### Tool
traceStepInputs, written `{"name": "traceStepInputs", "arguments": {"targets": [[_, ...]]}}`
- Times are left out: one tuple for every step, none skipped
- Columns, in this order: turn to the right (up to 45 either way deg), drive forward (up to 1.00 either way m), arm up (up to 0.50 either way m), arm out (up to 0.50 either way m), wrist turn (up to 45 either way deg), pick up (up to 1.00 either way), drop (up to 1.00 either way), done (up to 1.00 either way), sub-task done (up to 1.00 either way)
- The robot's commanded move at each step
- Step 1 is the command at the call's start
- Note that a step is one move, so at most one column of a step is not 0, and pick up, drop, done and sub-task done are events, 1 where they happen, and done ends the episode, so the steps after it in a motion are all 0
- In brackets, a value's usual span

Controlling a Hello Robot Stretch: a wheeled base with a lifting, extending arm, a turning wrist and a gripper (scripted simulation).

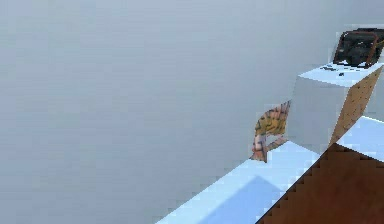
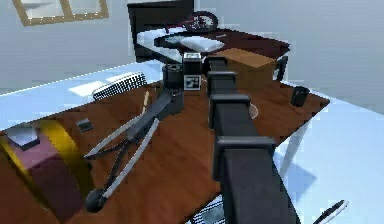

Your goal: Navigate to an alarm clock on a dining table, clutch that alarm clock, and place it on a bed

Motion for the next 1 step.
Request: {"name": "traceStepInputs", "arguments": {"targets": [[0.0,0.0,0.0,-0.26,0.0,0.0,0.0,0.0,0.0]]}}
